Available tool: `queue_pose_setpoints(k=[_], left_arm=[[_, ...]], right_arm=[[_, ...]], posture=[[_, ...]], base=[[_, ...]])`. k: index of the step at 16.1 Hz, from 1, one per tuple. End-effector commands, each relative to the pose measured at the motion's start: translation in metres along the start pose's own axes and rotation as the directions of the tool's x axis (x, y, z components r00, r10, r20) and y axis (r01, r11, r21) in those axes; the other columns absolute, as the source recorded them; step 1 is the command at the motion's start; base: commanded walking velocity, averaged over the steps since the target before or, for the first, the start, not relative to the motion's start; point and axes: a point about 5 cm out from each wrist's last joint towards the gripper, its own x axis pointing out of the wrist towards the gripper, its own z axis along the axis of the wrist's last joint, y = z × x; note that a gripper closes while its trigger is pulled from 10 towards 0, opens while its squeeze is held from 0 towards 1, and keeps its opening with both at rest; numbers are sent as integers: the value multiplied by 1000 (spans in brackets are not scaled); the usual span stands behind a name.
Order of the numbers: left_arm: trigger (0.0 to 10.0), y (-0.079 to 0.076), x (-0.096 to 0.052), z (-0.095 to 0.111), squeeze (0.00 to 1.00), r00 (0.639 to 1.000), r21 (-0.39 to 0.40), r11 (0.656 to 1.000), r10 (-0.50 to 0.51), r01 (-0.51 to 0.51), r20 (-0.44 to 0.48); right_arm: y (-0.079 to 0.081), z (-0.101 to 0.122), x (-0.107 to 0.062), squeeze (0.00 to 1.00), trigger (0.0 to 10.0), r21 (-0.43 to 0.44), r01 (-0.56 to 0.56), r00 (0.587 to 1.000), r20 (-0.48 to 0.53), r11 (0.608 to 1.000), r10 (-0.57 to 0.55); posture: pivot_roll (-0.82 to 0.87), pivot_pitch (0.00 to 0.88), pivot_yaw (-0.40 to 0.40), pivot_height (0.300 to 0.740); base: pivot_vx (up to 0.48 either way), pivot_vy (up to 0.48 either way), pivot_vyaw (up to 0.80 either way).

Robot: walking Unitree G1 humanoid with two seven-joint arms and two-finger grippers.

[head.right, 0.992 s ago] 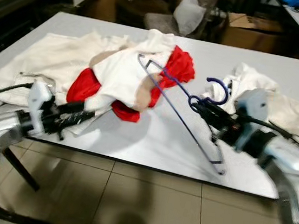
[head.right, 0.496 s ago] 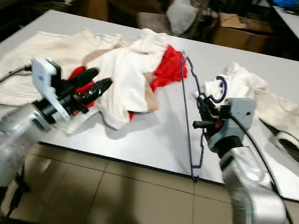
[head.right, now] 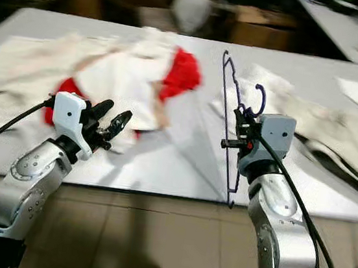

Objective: Hang hanger

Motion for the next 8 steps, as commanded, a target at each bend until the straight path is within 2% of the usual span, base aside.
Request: queue_pose_setpoints(k=[1, 2, 3, 4, 6, 7, 8], left_arm=[[10000, -3, -1, -1, 0, 1000, 22, 1000, 5, -5, 1], [10000, -3, -1, 0, 0, 1000, 42, 999, 6, -6, 2], [10000, 1, -1, -2, 0, 999, 71, 997, 30, -30, -11], [10000, 11, -3, -5, 0, 995, 106, 991, 92, -87, -45], [10000, 22, -8, -6, 0, 983, 78, 982, 177, -173, -48], [10000, 21, -9, -8, 0, 982, 74, 981, 184, -180, -45], [10000, 20, -10, -8, 0, 983, 78, 981, 180, -176, -45]], right_arm=[[1, 2, -6, 0, 10000, 37, 4, 1000, 8, 999, -4], [3, 0, -9, 0, 10000, 70, -8, 1000, -6, 997, 9], [4, -4, -10, 0, 10000, 52, -1, 1000, -29, 999, 3], [2, -9, -9, 0, 10000, -30, 51, 998, -46, 998, -53], [0, -1, -3, 0, 10000, 9, 70, 997, -13, 997, -70], [-4, -1, -2, 0, 10000, -14, 124, 992, 20, 992, -124], [-4, -2, -3, 0, 10000, -21, 129, 991, 26, 991, -129]], posture=[[-70, 0, -15, 740], [-67, 0, -10, 740], [-73, 0, -15, 740], [-80, 0, -19, 740], [-71, 0, -11, 740], [-64, 0, -17, 740], [-59, 0, -18, 740]], base=[[0, 0, -800], [0, 0, -800], [0, 0, -800], [0, 0, -800], [0, 0, -800], [0, 0, -800], [0, 0, -800]])
